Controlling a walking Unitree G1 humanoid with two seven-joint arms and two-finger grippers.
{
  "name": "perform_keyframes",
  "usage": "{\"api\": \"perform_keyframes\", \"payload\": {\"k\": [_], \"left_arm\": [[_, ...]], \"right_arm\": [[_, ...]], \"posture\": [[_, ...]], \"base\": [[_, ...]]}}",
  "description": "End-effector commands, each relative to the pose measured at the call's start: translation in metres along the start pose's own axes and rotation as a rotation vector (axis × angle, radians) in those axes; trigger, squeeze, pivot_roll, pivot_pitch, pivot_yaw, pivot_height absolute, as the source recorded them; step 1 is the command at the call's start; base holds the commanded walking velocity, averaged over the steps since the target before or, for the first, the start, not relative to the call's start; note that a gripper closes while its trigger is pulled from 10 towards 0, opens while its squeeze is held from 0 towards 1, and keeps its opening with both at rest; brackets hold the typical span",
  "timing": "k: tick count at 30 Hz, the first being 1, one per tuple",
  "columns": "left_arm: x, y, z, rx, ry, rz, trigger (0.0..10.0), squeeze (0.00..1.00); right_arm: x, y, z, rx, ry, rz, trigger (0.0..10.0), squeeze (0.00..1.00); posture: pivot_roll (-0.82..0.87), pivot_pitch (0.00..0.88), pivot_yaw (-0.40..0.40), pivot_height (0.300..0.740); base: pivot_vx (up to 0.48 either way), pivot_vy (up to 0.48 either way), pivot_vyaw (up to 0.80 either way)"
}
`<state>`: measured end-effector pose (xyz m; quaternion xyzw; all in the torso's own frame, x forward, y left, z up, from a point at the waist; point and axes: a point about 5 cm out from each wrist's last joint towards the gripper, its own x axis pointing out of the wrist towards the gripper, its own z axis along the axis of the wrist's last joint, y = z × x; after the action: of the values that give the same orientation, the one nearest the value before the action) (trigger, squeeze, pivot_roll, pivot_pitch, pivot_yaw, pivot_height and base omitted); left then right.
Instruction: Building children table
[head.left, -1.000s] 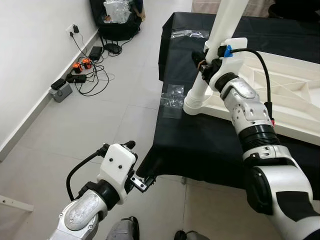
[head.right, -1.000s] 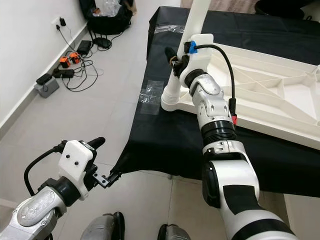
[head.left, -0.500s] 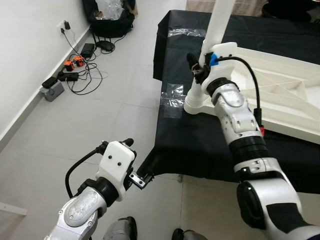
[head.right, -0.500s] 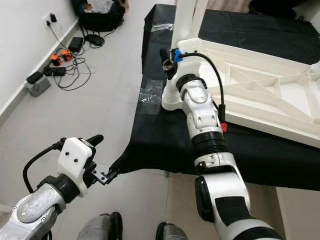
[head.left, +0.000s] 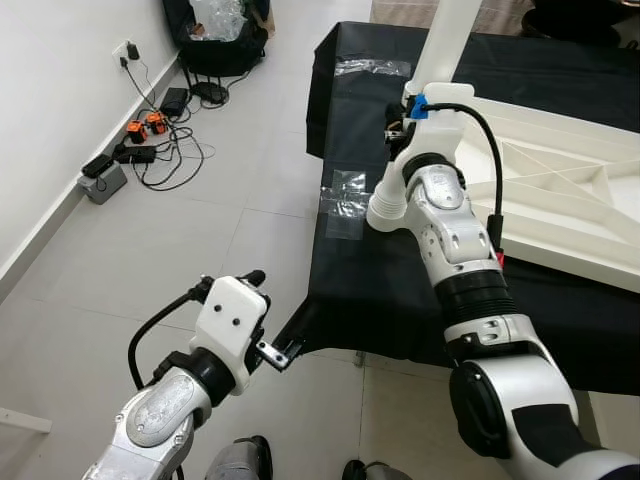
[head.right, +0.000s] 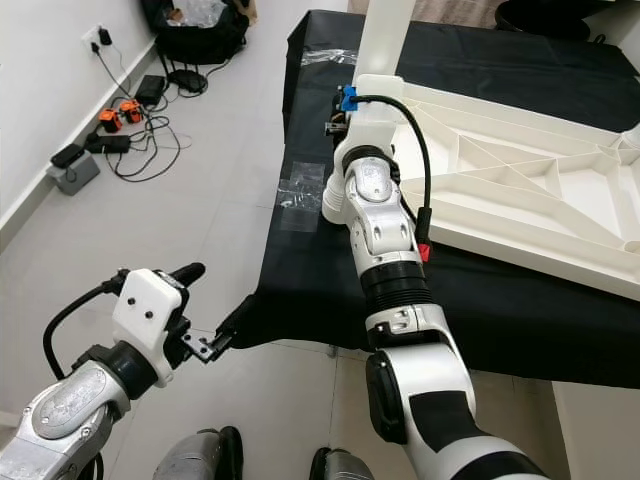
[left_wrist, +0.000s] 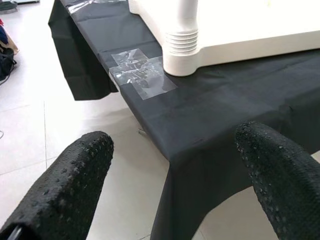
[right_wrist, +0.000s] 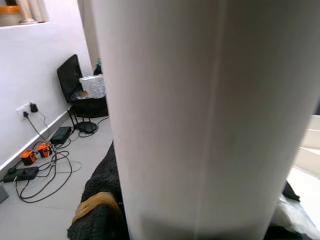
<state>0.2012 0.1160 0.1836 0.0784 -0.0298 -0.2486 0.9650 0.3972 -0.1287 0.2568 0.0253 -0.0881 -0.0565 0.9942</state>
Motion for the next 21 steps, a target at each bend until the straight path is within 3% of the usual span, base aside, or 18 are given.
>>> {"api": "perform_keyframes", "payload": {"k": [1, 4, 5, 11, 14, 21], "left_arm": [[0.0, 0.001, -0.003, 0.001, 0.011, -0.004, 10.0, 0.0], [0.0, 0.004, -0.003, 0.013, 0.011, -0.001, 10.0, 0.0], [0.002, 0.006, -0.002, 0.018, 0.008, 0.001, 10.0, 0.0], [0.003, 0.007, -0.001, 0.023, 0.004, 0.002, 10.0, 0.0], [0.004, 0.009, 0.0, 0.033, -0.001, 0.002, 10.0, 0.0], [0.006, 0.011, 0.0, 0.035, -0.002, 0.006, 10.0, 0.0]], "right_arm": [[-0.004, -0.025, -0.035, -0.035, 0.152, -0.149, 10.0, 0.0], [-0.005, -0.037, -0.027, -0.036, 0.104, -0.294, 10.0, 0.0], [-0.01, -0.04, -0.03, -0.056, 0.127, -0.396, 10.0, 0.0], [-0.013, -0.04, -0.031, -0.036, 0.125, -0.455, 10.0, 0.0], [-0.018, -0.042, -0.027, -0.026, 0.062, -0.556, 10.0, 0.0], [-0.023, -0.05, -0.03, -0.059, 0.079, -0.742, 10.0, 0.0]], "posture": [[0.1, 0.179, -0.069, 0.74], [0.1, 0.181, -0.067, 0.74], [0.1, 0.182, -0.066, 0.74], [0.1, 0.184, -0.062, 0.74], [0.1, 0.184, -0.061, 0.74], [0.1, 0.185, -0.061, 0.74]], "base": [[0.0, 0.0, 0.0], [0.0, 0.0, 0.0], [0.0, 0.0, 0.0], [0.0, 0.0, 0.0], [0.0, 0.0, 0.0], [0.0, 0.0, 0.0]]}}
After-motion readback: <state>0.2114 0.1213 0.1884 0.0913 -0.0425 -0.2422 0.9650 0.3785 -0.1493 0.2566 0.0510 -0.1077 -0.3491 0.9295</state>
